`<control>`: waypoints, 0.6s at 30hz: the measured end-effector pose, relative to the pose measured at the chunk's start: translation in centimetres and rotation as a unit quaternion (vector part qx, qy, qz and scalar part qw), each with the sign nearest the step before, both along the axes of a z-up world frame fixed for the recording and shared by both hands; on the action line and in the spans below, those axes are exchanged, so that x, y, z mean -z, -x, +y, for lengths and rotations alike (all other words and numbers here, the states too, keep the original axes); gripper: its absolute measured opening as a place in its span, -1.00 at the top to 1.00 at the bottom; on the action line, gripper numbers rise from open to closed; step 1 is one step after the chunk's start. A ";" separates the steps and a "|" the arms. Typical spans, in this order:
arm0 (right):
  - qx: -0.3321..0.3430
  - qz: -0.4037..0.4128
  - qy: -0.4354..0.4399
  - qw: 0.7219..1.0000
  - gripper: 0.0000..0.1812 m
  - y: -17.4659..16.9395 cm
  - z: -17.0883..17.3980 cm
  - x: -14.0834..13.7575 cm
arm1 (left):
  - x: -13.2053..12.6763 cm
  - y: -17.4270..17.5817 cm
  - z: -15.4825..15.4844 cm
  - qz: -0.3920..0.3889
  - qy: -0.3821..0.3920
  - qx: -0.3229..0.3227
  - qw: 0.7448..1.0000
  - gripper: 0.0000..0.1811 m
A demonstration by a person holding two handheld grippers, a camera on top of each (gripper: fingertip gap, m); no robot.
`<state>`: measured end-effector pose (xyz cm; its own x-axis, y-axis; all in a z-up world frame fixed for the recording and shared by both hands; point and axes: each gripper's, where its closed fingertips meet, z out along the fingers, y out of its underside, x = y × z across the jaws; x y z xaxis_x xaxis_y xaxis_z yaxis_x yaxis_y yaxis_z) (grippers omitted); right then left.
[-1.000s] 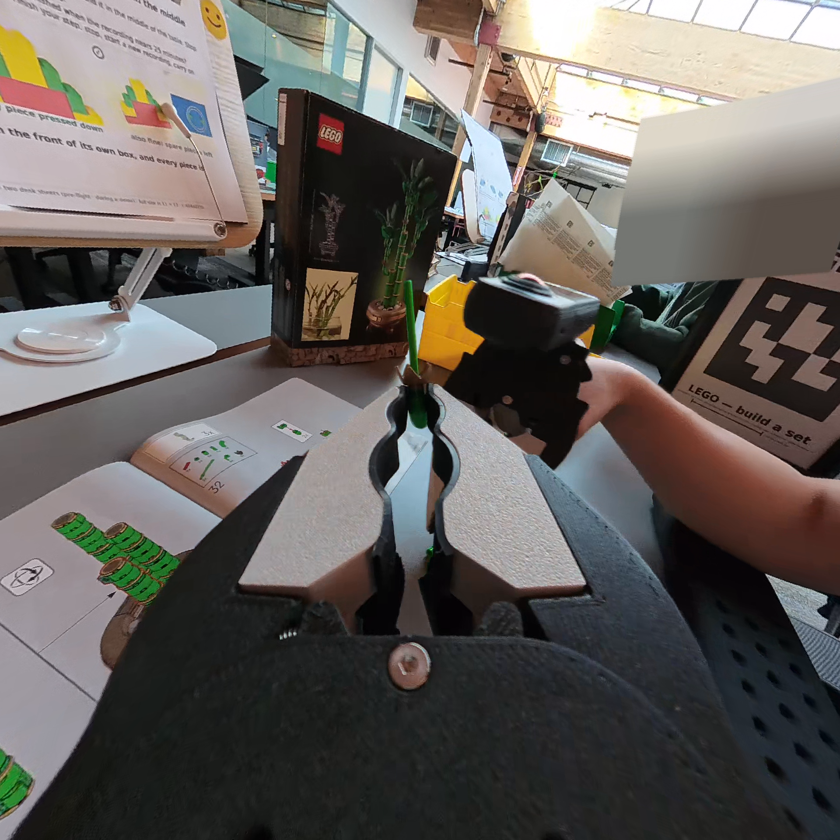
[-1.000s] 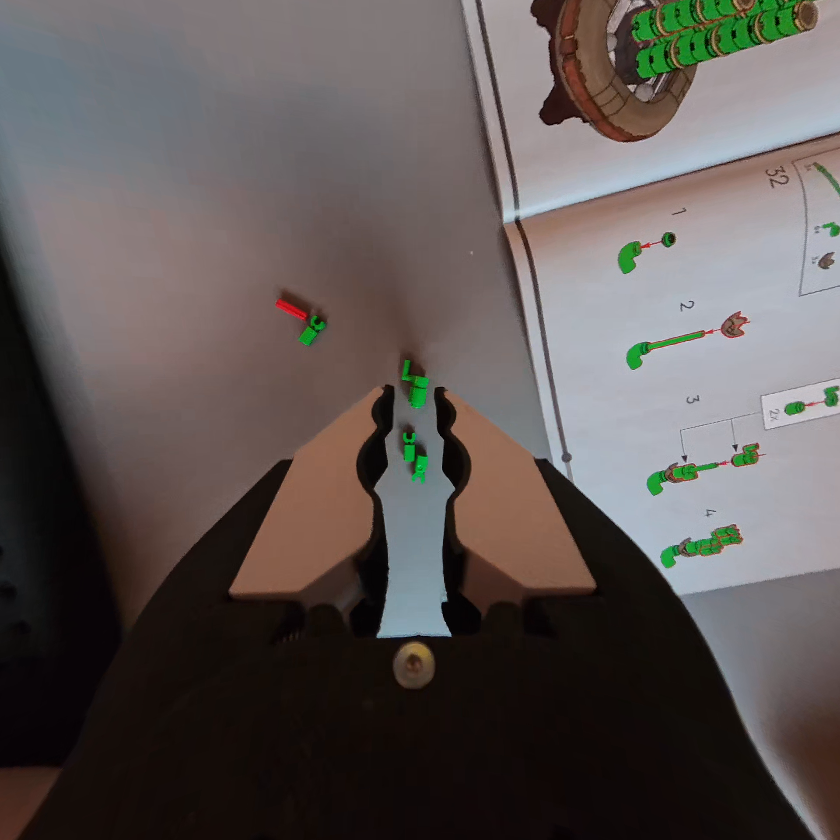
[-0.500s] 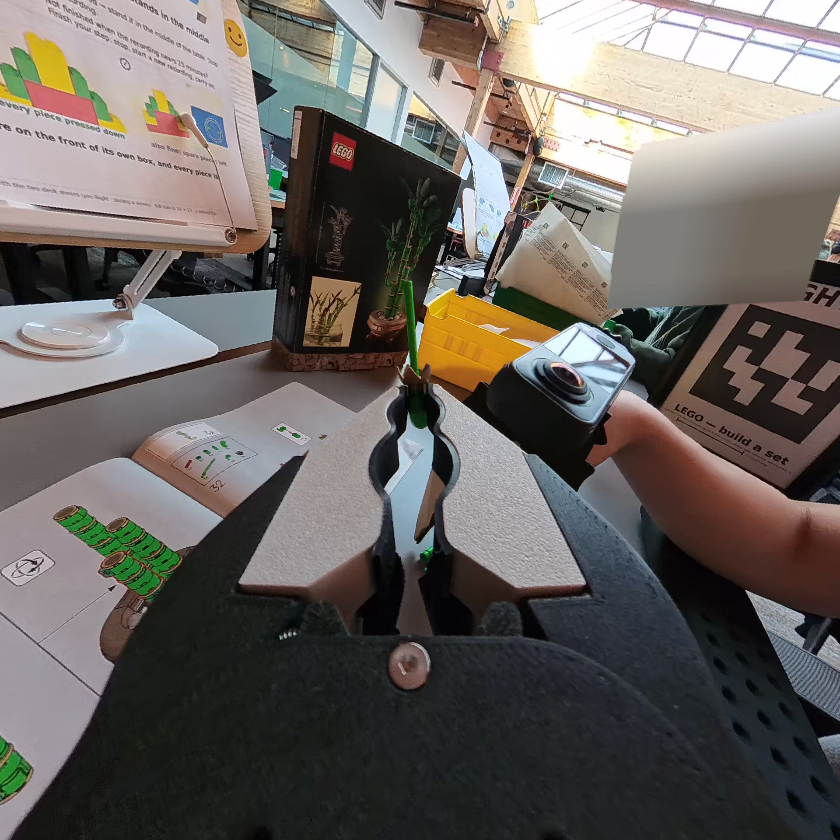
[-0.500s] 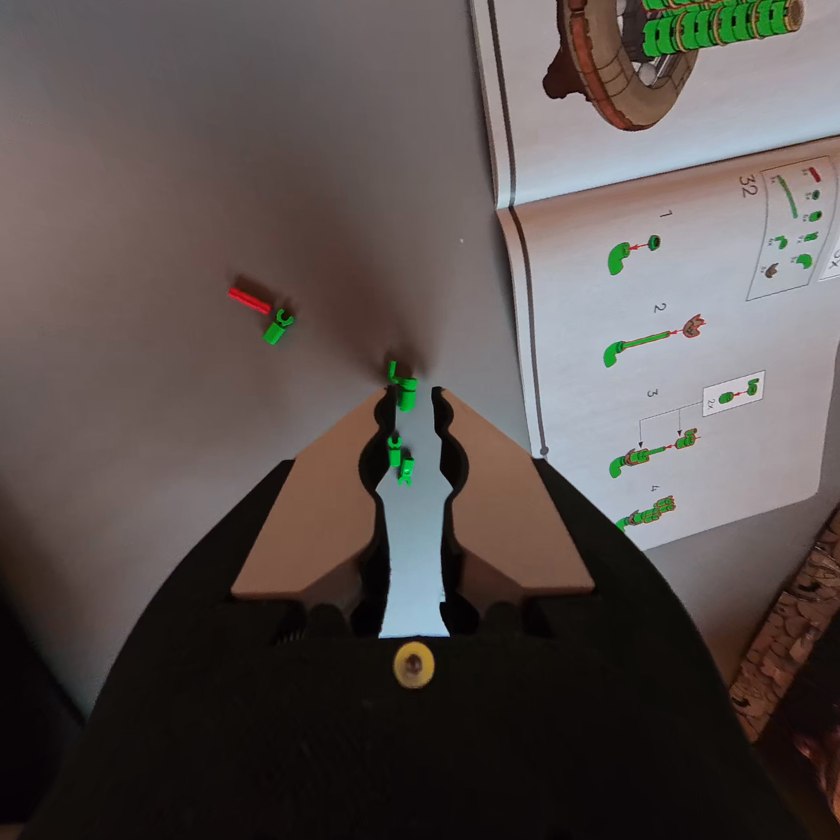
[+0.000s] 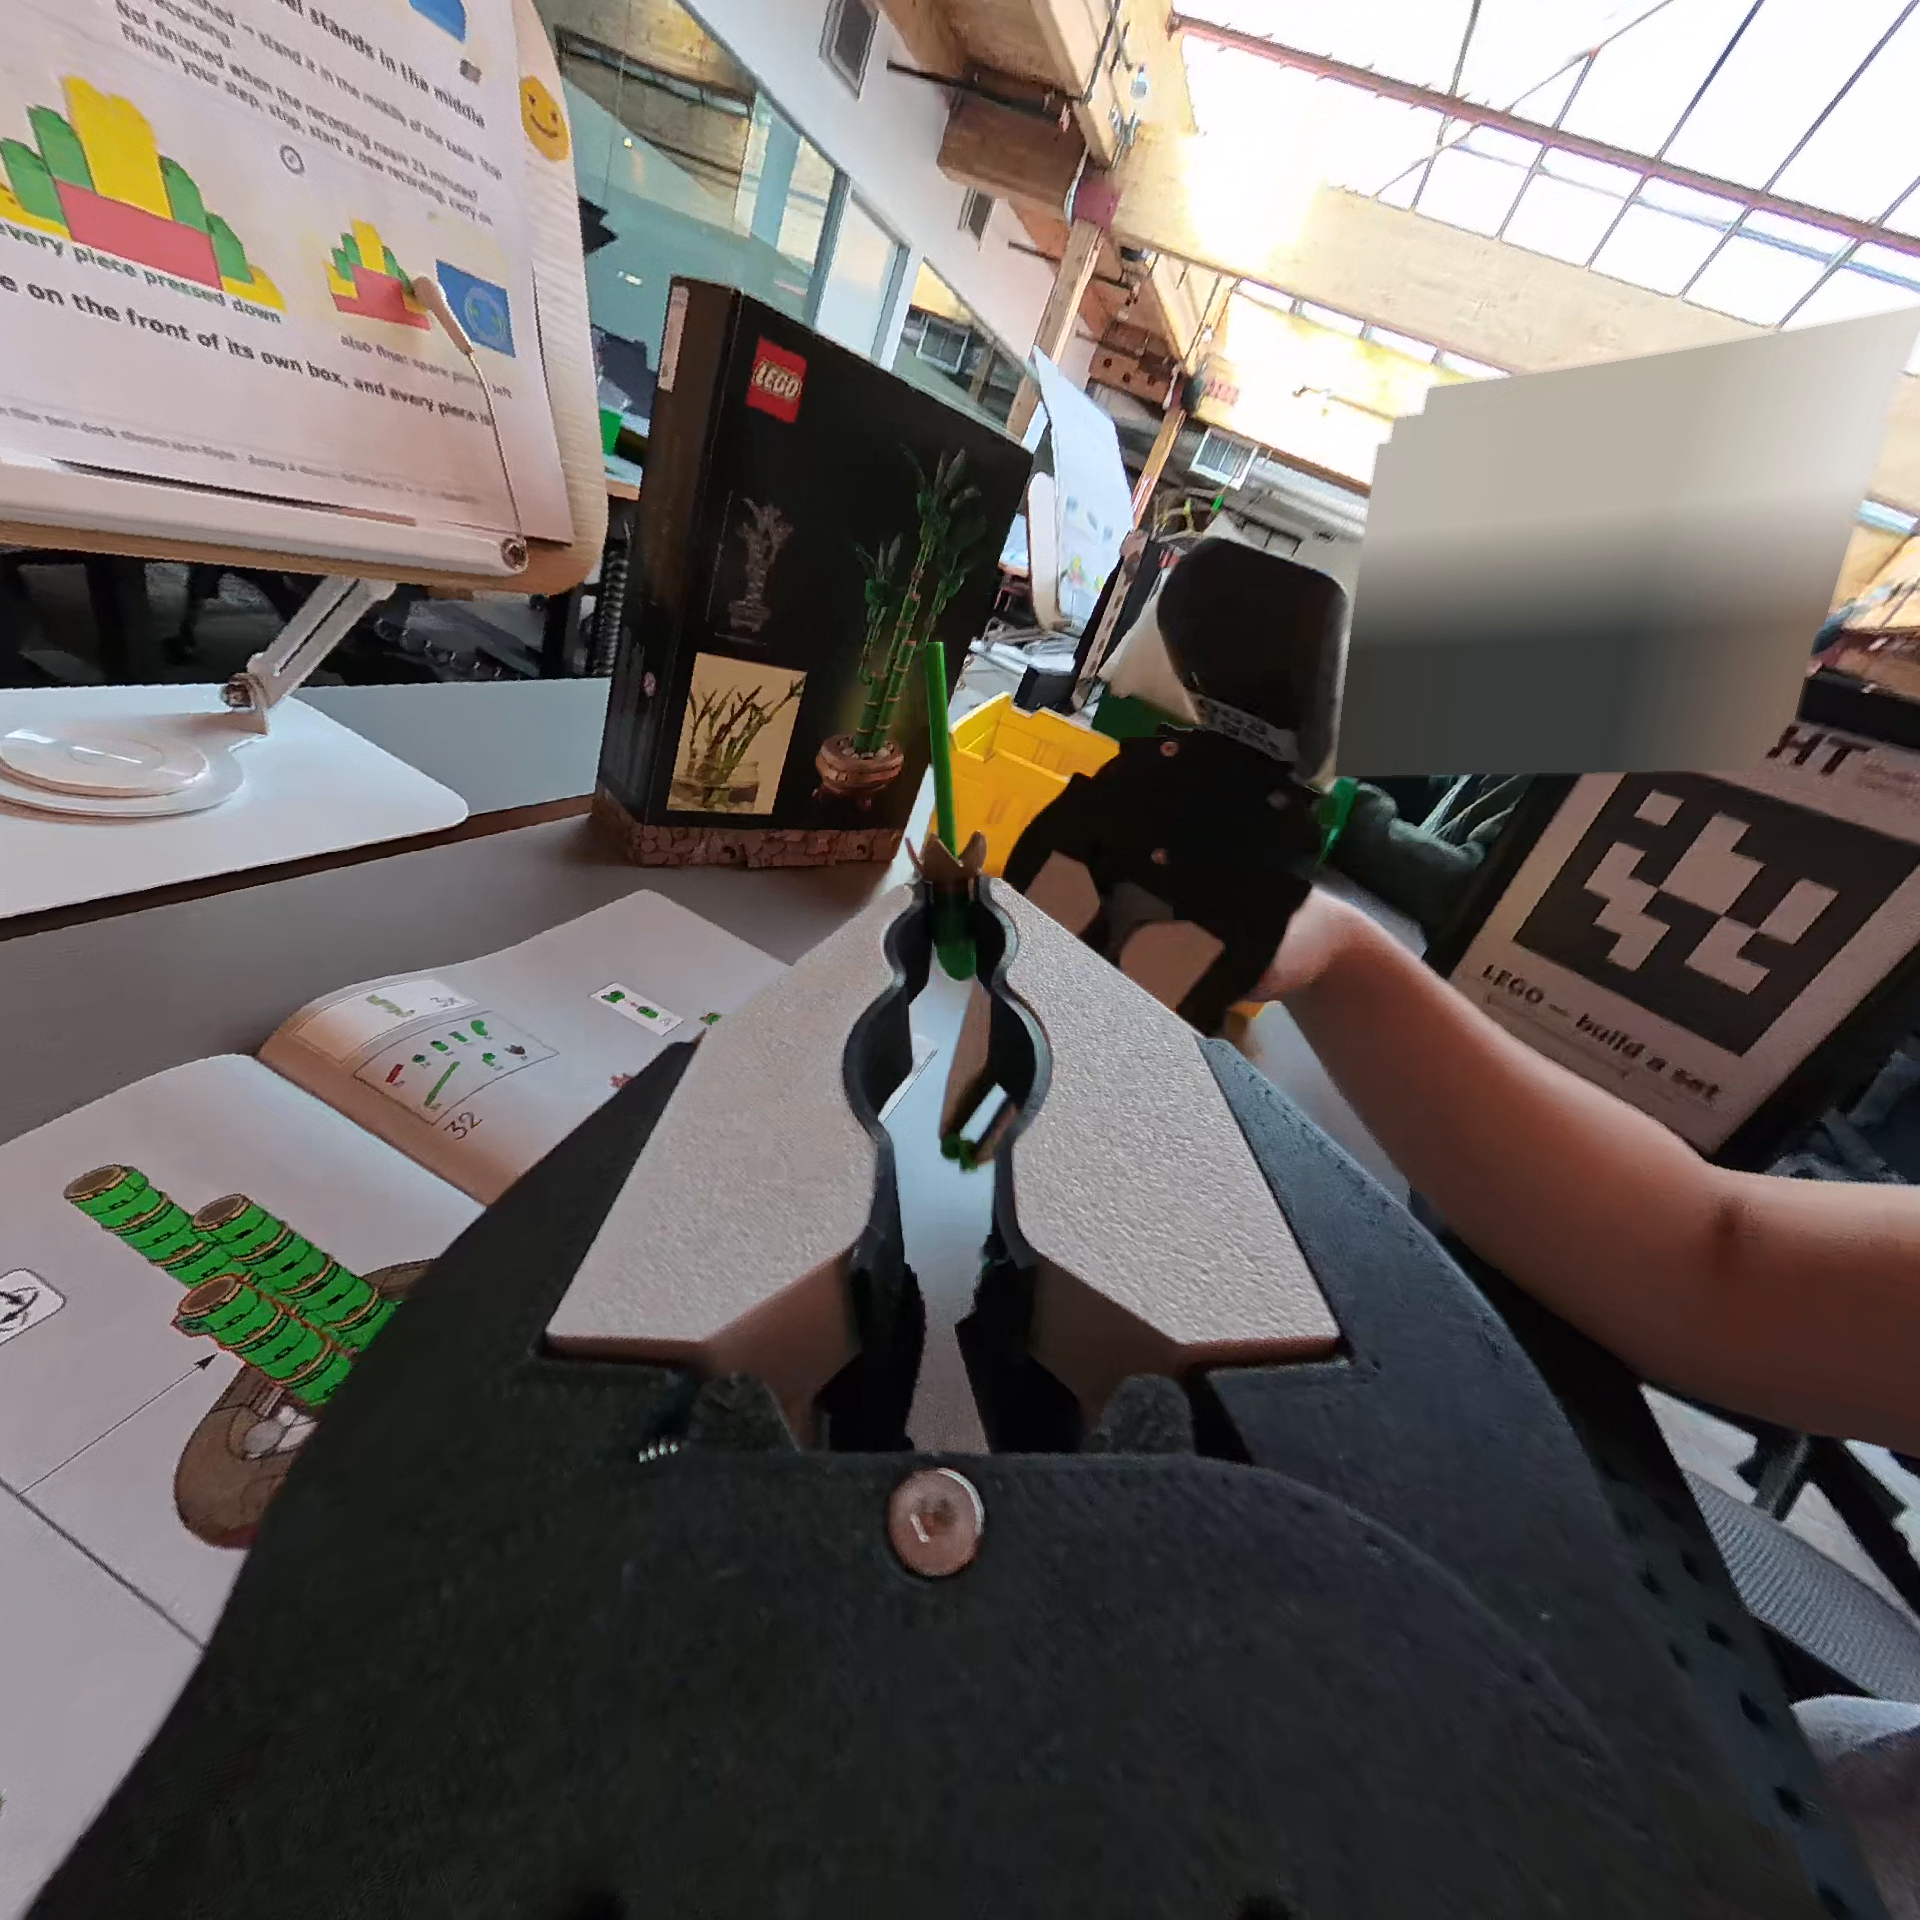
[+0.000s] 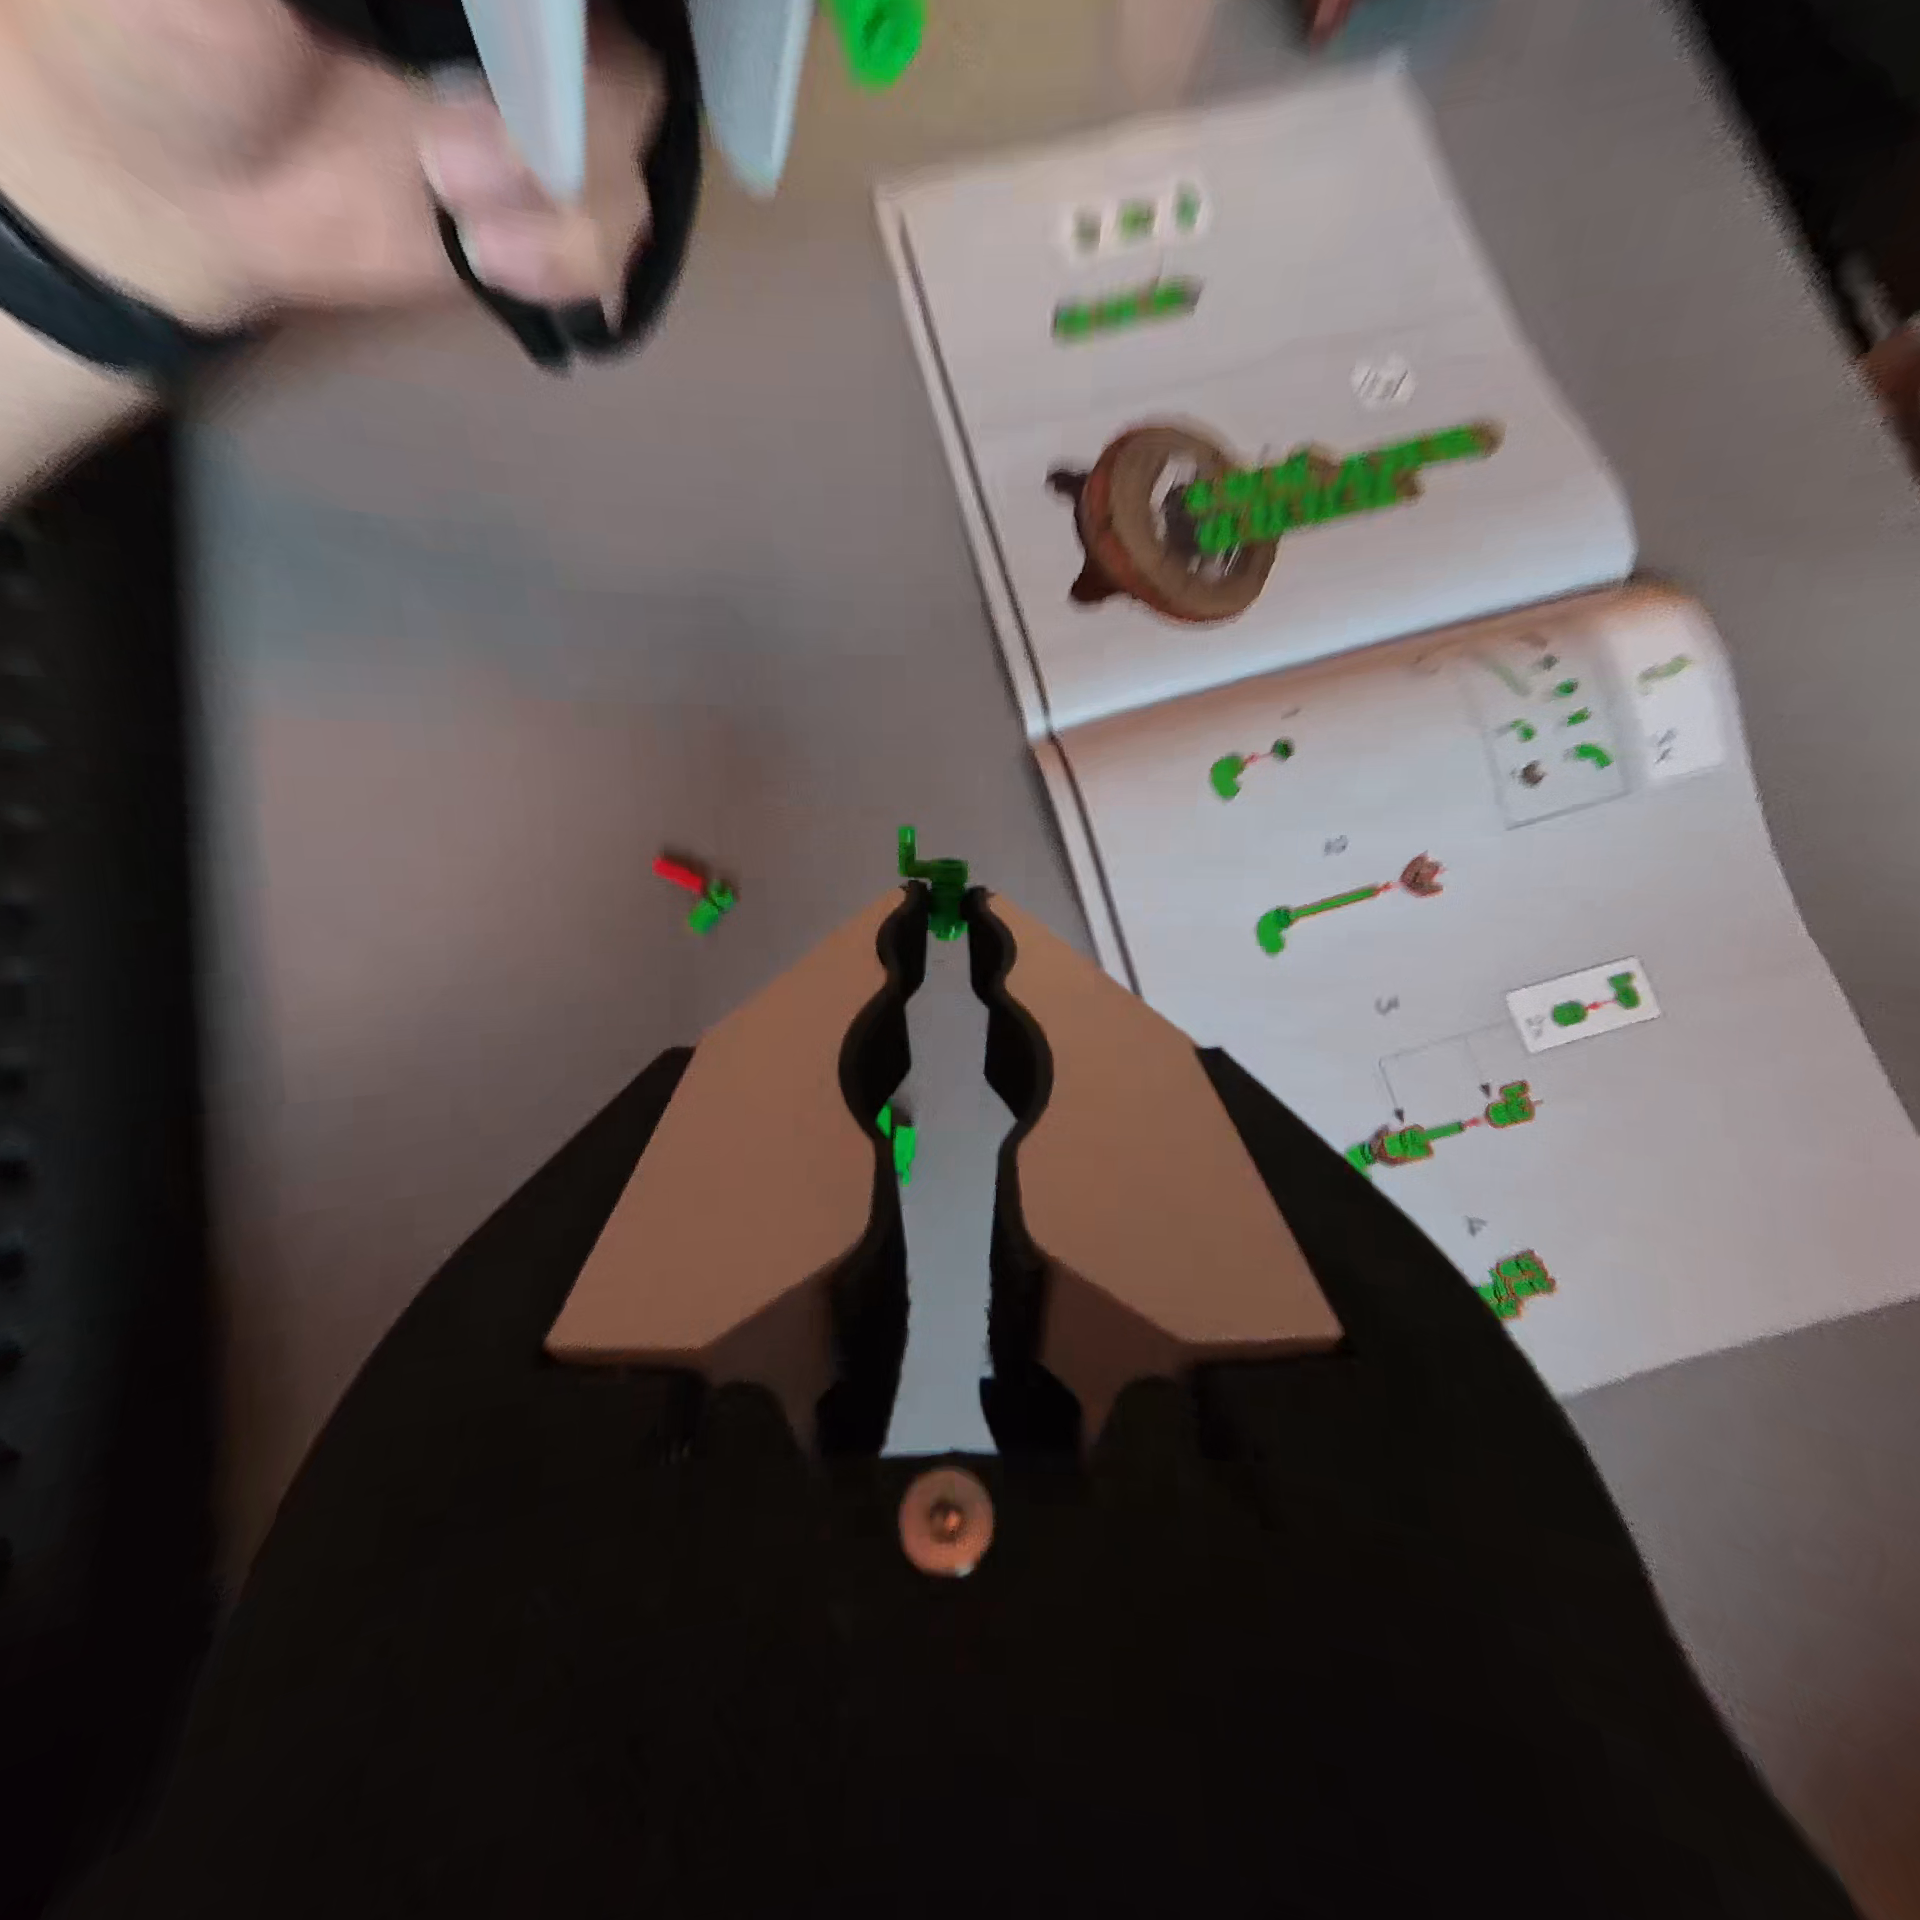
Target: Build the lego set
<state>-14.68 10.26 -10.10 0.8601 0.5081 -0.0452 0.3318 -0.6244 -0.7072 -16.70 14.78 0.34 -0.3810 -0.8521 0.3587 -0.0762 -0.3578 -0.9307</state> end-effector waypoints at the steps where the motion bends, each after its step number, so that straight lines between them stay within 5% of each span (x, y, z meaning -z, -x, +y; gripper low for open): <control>1: 0.005 0.048 -0.029 0.998 0.94 -0.2 0.2 -1.4 | -0.3 0.1 0.1 -0.007 0.009 0.004 1.000 0.94; 8: -0.004 0.346 -0.204 0.916 0.93 -1.8 -0.9 -13.2 | -3.7 1.0 0.5 -0.053 0.024 0.024 0.998 0.94; 18: -0.023 0.435 -0.382 0.815 0.94 -2.5 -5.9 -29.8 | -14.7 -0.4 -3.2 -0.096 0.025 0.085 0.991 0.94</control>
<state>-12.16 4.35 19.69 0.6503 0.7046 -0.2838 -0.4926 0.1067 -0.8637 -16.31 11.53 15.00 -0.5830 -0.7526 0.3061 0.0379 -0.4015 -0.9151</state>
